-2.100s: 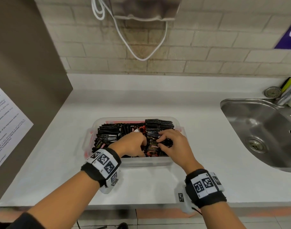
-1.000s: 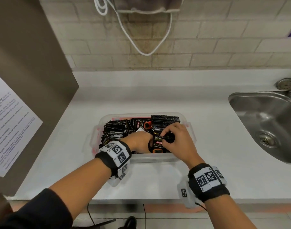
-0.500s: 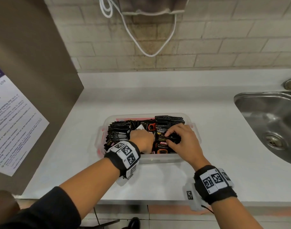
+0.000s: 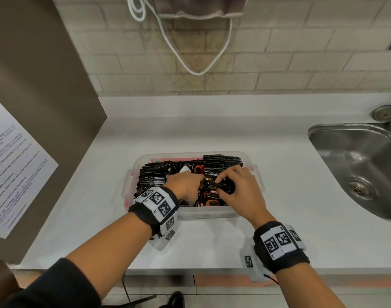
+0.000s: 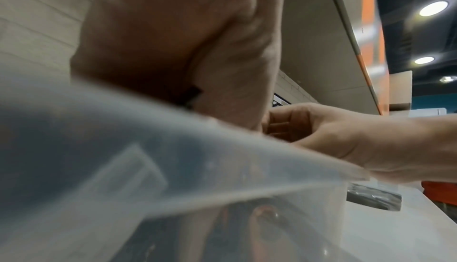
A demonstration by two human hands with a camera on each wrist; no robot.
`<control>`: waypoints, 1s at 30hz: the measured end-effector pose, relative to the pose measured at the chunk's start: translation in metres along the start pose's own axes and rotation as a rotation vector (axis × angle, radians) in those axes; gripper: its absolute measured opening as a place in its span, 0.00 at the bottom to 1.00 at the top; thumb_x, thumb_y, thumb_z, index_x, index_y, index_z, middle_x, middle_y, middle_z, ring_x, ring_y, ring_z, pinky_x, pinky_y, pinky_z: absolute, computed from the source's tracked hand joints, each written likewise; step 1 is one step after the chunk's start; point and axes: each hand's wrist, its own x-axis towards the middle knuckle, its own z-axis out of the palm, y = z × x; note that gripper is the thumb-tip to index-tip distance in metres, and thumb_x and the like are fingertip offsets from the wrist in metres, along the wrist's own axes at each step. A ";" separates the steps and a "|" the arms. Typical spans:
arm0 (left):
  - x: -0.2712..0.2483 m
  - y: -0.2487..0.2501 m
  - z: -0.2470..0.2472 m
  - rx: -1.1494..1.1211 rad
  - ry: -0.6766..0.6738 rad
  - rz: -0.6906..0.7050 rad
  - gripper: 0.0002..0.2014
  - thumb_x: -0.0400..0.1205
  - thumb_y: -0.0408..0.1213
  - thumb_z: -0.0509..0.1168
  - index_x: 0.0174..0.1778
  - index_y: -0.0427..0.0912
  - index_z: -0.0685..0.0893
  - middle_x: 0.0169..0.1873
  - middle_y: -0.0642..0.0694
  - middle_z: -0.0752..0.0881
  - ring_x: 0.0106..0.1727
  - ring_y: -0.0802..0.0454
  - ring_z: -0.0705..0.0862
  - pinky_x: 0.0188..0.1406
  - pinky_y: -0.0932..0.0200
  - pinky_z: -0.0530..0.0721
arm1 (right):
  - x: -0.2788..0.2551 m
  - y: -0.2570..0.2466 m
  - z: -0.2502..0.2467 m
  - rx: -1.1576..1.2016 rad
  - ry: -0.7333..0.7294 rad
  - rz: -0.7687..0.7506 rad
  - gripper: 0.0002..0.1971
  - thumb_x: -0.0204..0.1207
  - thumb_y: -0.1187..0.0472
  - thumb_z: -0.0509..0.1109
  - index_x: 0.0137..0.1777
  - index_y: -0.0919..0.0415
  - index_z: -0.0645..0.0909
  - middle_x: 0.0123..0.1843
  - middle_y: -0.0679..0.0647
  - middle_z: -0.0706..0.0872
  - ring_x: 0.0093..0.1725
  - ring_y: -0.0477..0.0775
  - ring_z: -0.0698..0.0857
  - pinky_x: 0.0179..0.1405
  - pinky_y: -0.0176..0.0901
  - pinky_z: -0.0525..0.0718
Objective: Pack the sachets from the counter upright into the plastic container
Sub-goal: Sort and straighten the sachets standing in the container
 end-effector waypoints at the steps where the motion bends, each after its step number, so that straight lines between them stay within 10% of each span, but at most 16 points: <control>1: 0.001 0.001 0.000 -0.023 -0.018 0.010 0.32 0.76 0.39 0.77 0.75 0.51 0.71 0.67 0.45 0.80 0.61 0.43 0.81 0.53 0.45 0.84 | 0.000 0.000 0.000 -0.005 -0.002 0.002 0.13 0.69 0.62 0.80 0.52 0.48 0.85 0.54 0.43 0.80 0.57 0.51 0.77 0.64 0.58 0.78; 6: 0.005 0.008 0.012 0.041 -0.033 0.013 0.33 0.79 0.54 0.73 0.78 0.50 0.70 0.71 0.41 0.74 0.68 0.40 0.79 0.51 0.46 0.80 | 0.001 0.000 0.000 -0.035 -0.009 0.009 0.13 0.70 0.62 0.80 0.52 0.48 0.85 0.54 0.44 0.81 0.58 0.50 0.76 0.64 0.56 0.77; 30: 0.000 0.013 0.011 0.106 -0.039 -0.040 0.27 0.82 0.43 0.68 0.79 0.54 0.73 0.75 0.40 0.67 0.70 0.38 0.78 0.57 0.43 0.81 | 0.001 0.003 0.004 -0.076 -0.006 0.009 0.14 0.71 0.60 0.80 0.53 0.46 0.84 0.54 0.43 0.80 0.56 0.49 0.75 0.64 0.52 0.73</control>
